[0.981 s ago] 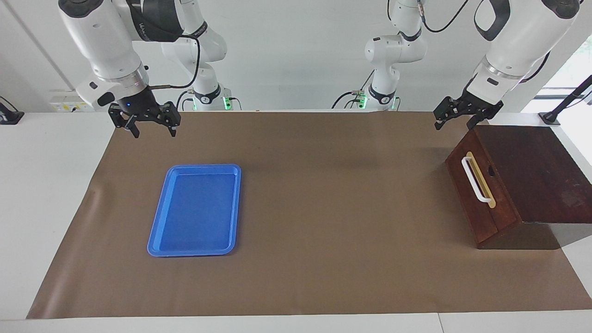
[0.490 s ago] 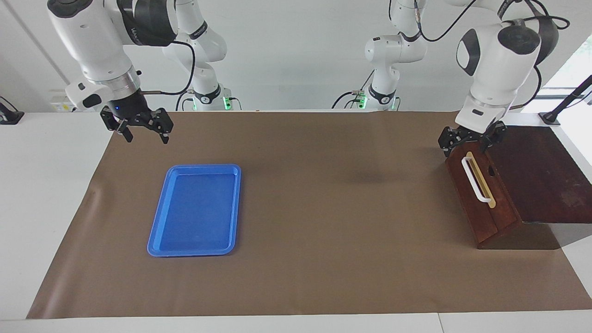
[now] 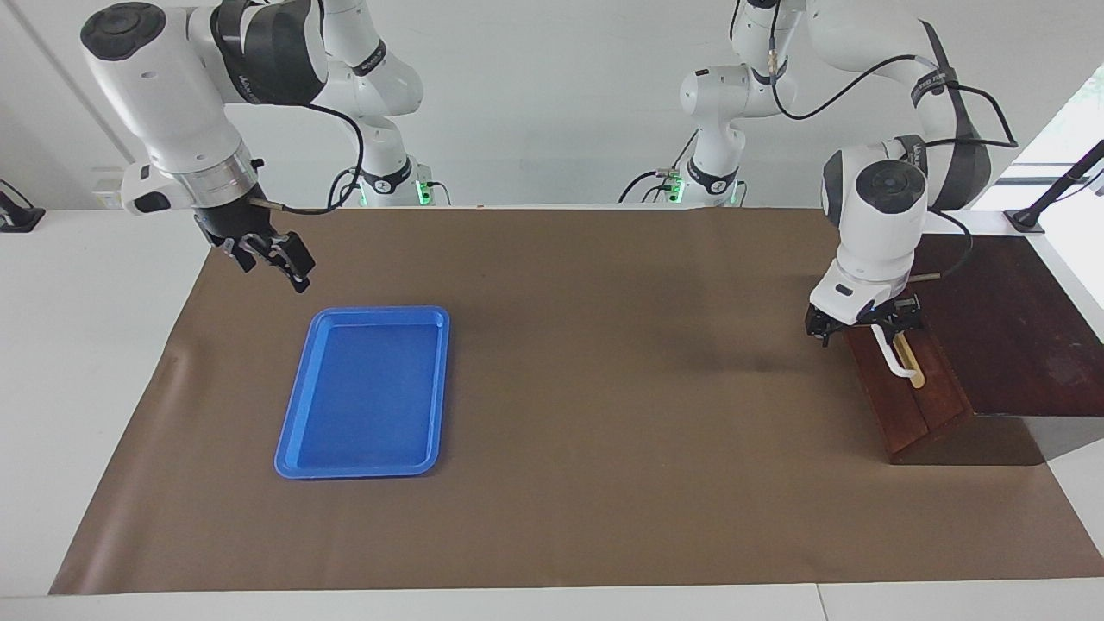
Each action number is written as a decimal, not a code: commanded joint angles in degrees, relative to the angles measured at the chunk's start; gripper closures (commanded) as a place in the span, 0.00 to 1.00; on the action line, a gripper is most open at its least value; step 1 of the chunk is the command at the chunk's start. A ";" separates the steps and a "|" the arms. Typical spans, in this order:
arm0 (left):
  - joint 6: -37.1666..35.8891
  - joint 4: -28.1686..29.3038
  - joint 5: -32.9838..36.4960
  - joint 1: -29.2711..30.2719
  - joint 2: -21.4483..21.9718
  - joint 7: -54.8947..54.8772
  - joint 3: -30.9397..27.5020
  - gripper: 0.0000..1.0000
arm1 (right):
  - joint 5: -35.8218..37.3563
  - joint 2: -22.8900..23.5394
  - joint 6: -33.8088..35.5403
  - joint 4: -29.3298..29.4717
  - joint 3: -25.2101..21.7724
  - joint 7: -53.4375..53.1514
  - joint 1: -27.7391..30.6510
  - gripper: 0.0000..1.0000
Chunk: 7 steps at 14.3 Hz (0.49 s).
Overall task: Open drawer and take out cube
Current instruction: 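Pull the drawer open with the left gripper while the right gripper rises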
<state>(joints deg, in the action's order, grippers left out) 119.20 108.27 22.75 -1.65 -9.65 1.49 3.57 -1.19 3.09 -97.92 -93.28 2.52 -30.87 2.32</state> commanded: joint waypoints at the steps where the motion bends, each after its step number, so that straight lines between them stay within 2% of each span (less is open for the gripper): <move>1: 2.70 2.91 3.08 1.03 1.13 -0.43 -0.24 0.00 | -1.79 1.48 0.19 1.52 0.20 -9.96 -0.12 0.00; 5: 3.49 3.44 3.62 2.26 0.51 -0.34 -0.23 0.00 | -1.97 2.45 0.63 1.61 0.55 -23.32 -0.21 0.00; 7: 4.19 3.88 3.62 2.26 -0.54 -0.08 -0.24 0.00 | -4.76 3.06 0.63 1.61 0.64 -29.30 -0.30 0.00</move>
<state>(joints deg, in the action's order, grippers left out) 120.99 110.45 25.14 0.32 -9.86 1.36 3.25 -3.26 5.03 -97.90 -92.97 2.80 -54.13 1.85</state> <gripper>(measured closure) 0.000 0.000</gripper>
